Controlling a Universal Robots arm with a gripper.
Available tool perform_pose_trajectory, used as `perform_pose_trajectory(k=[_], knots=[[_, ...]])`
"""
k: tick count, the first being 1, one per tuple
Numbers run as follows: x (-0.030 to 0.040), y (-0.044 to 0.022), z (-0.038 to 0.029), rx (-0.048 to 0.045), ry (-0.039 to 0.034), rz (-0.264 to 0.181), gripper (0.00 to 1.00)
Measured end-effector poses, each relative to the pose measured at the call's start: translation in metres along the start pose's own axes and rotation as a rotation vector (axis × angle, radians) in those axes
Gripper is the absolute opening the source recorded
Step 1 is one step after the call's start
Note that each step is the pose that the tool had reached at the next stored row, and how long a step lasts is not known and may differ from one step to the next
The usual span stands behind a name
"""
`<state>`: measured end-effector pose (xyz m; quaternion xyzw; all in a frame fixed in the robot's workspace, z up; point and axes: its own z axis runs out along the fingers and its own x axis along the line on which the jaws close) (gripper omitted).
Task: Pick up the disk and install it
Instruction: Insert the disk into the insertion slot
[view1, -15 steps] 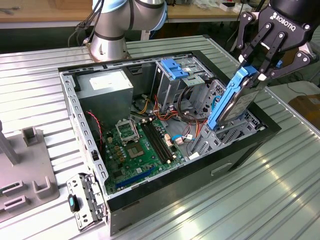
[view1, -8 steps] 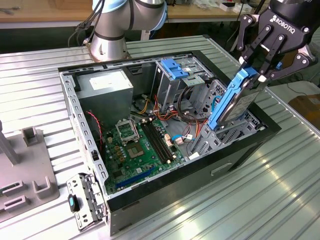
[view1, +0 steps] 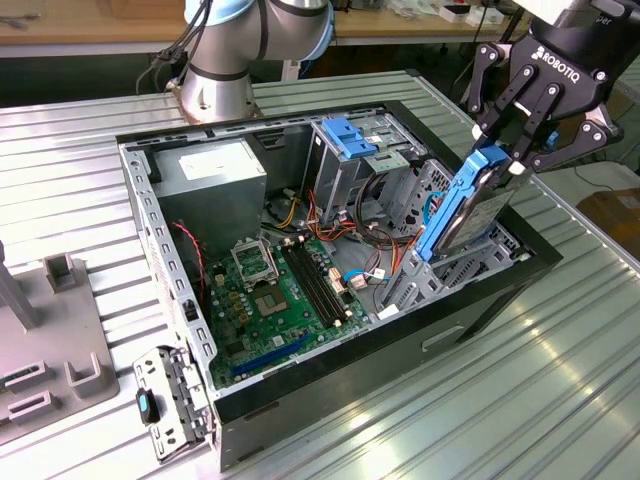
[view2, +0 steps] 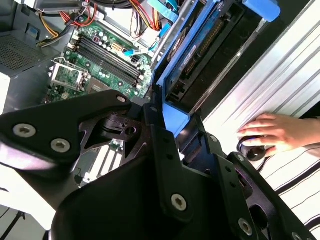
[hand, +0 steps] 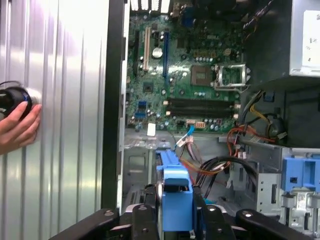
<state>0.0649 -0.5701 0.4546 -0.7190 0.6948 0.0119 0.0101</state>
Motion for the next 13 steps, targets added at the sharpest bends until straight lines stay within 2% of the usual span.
perform_pose_trajectory(k=[3, 12, 13], knots=[[0.0003, -0.0004, 0.0038, 0.0014, -0.0029, 0.000, 0.36], [0.0001, -0.0001, 0.0023, 0.0011, -0.0012, 0.000, 0.36], [0.0001, -0.0001, 0.0023, -0.0015, -0.0010, 0.000, 0.36]])
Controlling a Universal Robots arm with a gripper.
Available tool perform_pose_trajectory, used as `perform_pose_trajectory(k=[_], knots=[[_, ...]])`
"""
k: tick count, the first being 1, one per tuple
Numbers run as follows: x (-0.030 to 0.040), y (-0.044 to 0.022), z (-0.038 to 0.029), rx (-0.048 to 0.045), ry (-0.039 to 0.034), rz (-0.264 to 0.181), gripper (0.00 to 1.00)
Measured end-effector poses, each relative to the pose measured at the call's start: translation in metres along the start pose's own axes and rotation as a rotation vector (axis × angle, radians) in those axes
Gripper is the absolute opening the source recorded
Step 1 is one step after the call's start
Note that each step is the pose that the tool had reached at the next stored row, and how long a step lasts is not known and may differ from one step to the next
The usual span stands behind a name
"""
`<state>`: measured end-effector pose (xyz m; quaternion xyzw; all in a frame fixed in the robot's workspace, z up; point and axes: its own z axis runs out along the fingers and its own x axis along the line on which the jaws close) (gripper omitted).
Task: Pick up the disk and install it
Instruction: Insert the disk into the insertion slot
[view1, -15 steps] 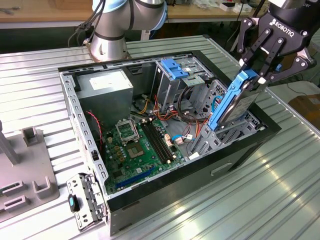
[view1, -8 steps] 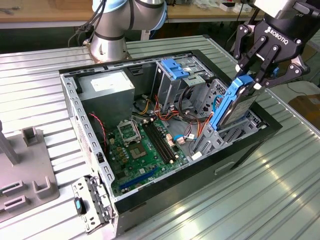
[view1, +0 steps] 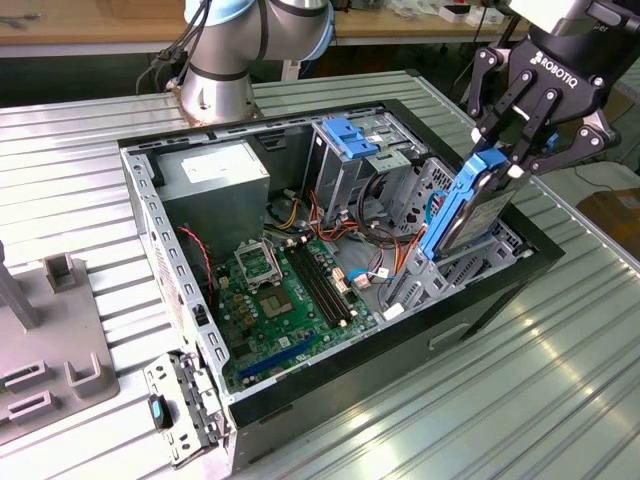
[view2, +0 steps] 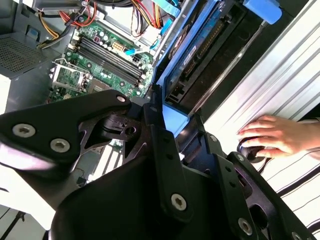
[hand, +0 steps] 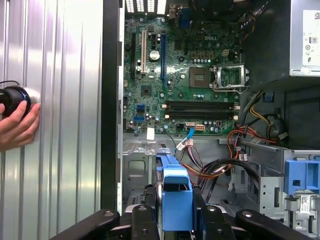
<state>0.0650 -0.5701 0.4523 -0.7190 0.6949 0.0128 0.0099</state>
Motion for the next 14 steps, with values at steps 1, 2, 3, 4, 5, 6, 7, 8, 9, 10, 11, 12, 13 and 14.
perform_pose_trajectory(k=[1, 2, 3, 4, 5, 6, 7, 8, 9, 10, 11, 12, 13, 14], knots=[[0.0000, -0.0002, 0.0001, -0.0153, -0.0003, 0.001, 0.36], [0.0000, -0.0001, 0.0002, -0.0243, -0.0010, 0.001, 0.36], [0.0000, -0.0001, 0.0003, -0.0251, -0.0010, 0.001, 0.36], [0.0000, -0.0002, 0.0003, -0.0257, -0.0011, 0.001, 0.36], [0.0000, -0.0002, 0.0003, -0.0264, -0.0011, 0.001, 0.36], [0.0000, -0.0002, 0.0003, -0.0272, -0.0011, 0.001, 0.36], [0.0000, -0.0003, 0.0005, -0.0295, -0.0013, 0.001, 0.36], [0.0000, -0.0005, 0.0011, -0.0395, -0.0019, 0.001, 0.36], [0.0001, -0.0005, 0.0015, -0.0503, -0.0030, 0.001, 0.36], [0.0001, -0.0004, 0.0017, -0.0581, -0.0042, 0.002, 0.36], [0.0001, -0.0006, 0.0025, -0.0709, -0.0067, 0.002, 0.36], [0.0001, -0.0006, 0.0040, -0.0780, -0.0077, 0.002, 0.36], [0.0001, -0.0006, 0.0042, -0.0785, -0.0077, 0.002, 0.36], [0.0002, -0.0006, 0.0043, -0.0789, -0.0076, 0.002, 0.36]])
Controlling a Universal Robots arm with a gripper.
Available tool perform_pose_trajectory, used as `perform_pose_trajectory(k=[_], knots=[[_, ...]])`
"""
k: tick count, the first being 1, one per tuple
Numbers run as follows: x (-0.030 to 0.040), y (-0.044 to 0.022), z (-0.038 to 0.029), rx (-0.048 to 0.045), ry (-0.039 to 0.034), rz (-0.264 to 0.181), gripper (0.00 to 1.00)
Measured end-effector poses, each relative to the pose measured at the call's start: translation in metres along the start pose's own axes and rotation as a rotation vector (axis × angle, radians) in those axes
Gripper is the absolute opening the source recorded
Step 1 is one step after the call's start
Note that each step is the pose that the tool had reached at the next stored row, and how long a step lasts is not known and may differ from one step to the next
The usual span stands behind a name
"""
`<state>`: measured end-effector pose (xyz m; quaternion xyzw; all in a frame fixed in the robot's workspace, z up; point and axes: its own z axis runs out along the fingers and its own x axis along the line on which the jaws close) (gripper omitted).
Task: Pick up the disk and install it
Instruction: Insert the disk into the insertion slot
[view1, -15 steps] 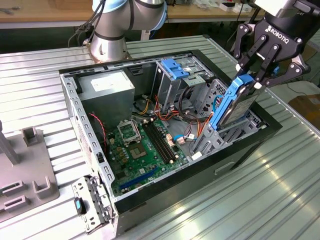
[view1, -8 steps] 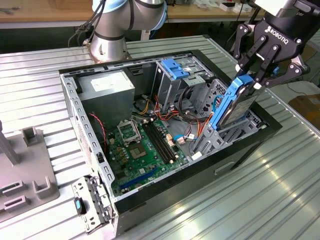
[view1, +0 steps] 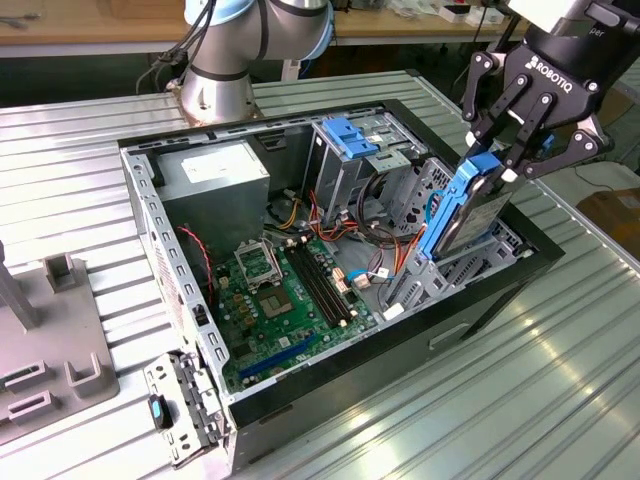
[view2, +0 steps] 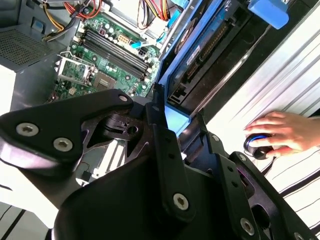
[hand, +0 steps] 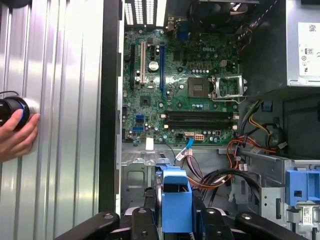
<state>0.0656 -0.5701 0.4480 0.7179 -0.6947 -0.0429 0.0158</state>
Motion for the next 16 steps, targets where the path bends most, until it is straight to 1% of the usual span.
perform_pose_trajectory(k=[4, 7, 9, 11, 14, 16], knots=[[0.0002, -0.0002, 0.0015, -0.0003, -0.0004, 0.000, 0.36], [0.0012, -0.0008, 0.0088, -0.0004, -0.0003, 0.000, 0.36], [0.0027, -0.0014, 0.0174, -0.0004, -0.0002, 0.000, 0.36], [0.0037, -0.0020, 0.0238, -0.0003, -0.0001, 0.000, 0.36], [0.0044, -0.0026, 0.0317, -0.0004, 0.0001, 0.000, 0.36], [0.0046, -0.0029, 0.0353, -0.0004, 0.0002, 0.000, 0.36]])
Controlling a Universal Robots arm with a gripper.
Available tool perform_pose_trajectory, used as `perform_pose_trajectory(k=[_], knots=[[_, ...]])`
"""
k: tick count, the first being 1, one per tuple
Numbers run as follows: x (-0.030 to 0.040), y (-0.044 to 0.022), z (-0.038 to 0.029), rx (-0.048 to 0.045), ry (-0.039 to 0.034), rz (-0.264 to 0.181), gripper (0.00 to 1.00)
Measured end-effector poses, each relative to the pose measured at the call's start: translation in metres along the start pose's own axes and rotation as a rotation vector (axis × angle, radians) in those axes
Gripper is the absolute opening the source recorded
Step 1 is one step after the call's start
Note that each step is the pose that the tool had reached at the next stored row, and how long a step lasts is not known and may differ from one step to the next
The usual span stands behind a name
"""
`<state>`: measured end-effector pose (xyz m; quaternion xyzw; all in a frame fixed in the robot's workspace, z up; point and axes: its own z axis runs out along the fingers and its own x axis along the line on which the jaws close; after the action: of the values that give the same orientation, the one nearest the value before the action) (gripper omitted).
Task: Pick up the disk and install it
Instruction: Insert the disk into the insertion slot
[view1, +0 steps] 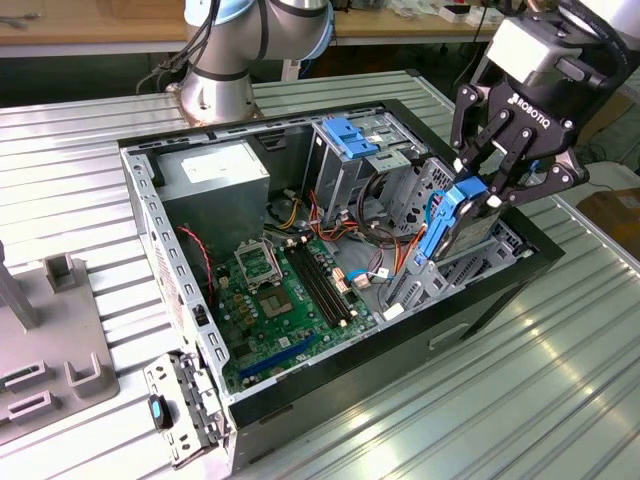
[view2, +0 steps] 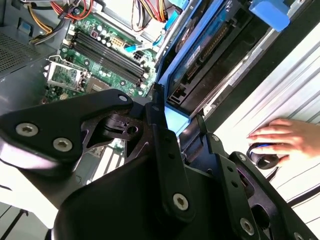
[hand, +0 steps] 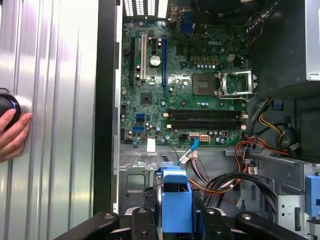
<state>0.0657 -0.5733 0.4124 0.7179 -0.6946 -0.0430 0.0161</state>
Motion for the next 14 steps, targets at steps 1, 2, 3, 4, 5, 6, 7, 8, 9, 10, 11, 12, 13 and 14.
perform_pose_trajectory(k=[1, 2, 3, 4, 5, 6, 7, 8, 9, 10, 11, 12, 13, 14], knots=[[0.0003, -0.0004, 0.0046, 0.0000, -0.0001, 0.000, 0.36], [0.0003, -0.0004, 0.0054, 0.0000, -0.0001, 0.000, 0.36], [0.0003, -0.0004, 0.0056, 0.0000, -0.0002, 0.000, 0.36], [0.0003, -0.0004, 0.0056, 0.0000, -0.0003, 0.000, 0.36], [0.0003, -0.0004, 0.0056, 0.0001, -0.0003, 0.000, 0.36], [0.0004, -0.0004, 0.0062, 0.0001, -0.0020, 0.000, 0.36], [0.0006, -0.0004, 0.0069, 0.0003, -0.0029, 0.000, 0.38], [0.0005, -0.0004, 0.0059, 0.0001, -0.0007, 0.000, 0.44], [0.0005, -0.0004, 0.0057, 0.0001, -0.0004, 0.000, 0.50], [0.0005, -0.0004, 0.0057, 0.0001, -0.0003, 0.000, 0.50], [0.0004, -0.0004, 0.0056, 0.0001, -0.0004, 0.000, 0.50], [0.0005, -0.0004, 0.0056, 0.0000, -0.0003, 0.000, 0.50], [0.0005, -0.0004, 0.0057, 0.0001, -0.0004, 0.000, 0.50], [0.0005, -0.0004, 0.0056, 0.0001, -0.0002, 0.000, 0.50]])
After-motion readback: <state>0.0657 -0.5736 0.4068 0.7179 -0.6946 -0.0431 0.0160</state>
